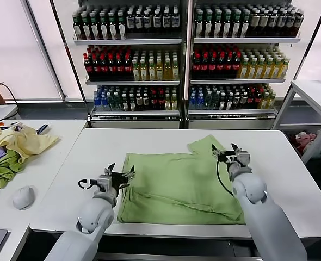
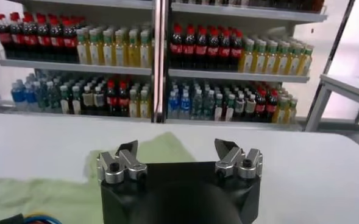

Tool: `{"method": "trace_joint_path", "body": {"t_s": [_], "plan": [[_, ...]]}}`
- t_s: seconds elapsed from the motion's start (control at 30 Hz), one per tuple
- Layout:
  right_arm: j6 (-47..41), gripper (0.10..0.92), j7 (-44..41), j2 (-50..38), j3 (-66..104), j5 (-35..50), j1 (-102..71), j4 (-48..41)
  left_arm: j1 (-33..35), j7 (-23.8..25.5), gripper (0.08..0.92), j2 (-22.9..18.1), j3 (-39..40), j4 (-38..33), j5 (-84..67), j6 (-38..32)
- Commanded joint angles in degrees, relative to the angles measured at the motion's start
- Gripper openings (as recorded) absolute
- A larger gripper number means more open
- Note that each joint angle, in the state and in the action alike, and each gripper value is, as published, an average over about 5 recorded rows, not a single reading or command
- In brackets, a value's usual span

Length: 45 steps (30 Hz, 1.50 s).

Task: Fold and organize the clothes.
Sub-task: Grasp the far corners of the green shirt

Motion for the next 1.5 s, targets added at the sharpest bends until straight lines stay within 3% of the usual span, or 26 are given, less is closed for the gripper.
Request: {"method": "trace_joint_path", "body": {"t_s": [0.03, 0.37, 0.7, 0.8, 0.9, 1.33, 1.5], "plan": [[0.20, 0.823, -0.73, 4.75, -3.52, -2.61, 13.71, -19.84, -13.92, 0.18, 0.823, -1.86, 3.57, 17.72, -0.62, -0.86], [-0.23, 0.823, -1.97, 8.87, -2.32, -3.37, 17.39, -29.24, -18.25, 0.98, 0.823, -4.37, 3.94, 24.70, -3.32, -0.09], [-0.88, 0.823, -2.74, 9.62, -1.62, -4.28, 16.90, -31.97, -17.87, 1.10, 0.820, -5.26, 4.43, 24.95, -6.84, 1.20], [-1.09, 0.810, -2.91, 9.50, -1.57, -3.88, 16.65, -32.10, -17.93, 1.37, 0.779, -5.52, 4.54, 25.10, -7.99, 1.49], [-1.18, 0.753, -3.07, 9.37, -1.74, -3.40, 16.12, -31.81, -17.75, 1.62, 0.700, -5.51, 4.60, 25.12, -8.89, 1.99], [-1.75, 0.377, -4.59, 8.70, -2.48, -3.15, 14.72, -29.74, -15.80, 3.68, 0.336, -5.02, 4.39, 22.87, -12.89, 2.59], [-1.45, 0.238, -5.06, 7.47, -2.29, -1.23, 13.33, -26.04, -14.10, 3.65, 0.189, -4.11, 3.73, 18.53, -15.00, 0.82]]}}
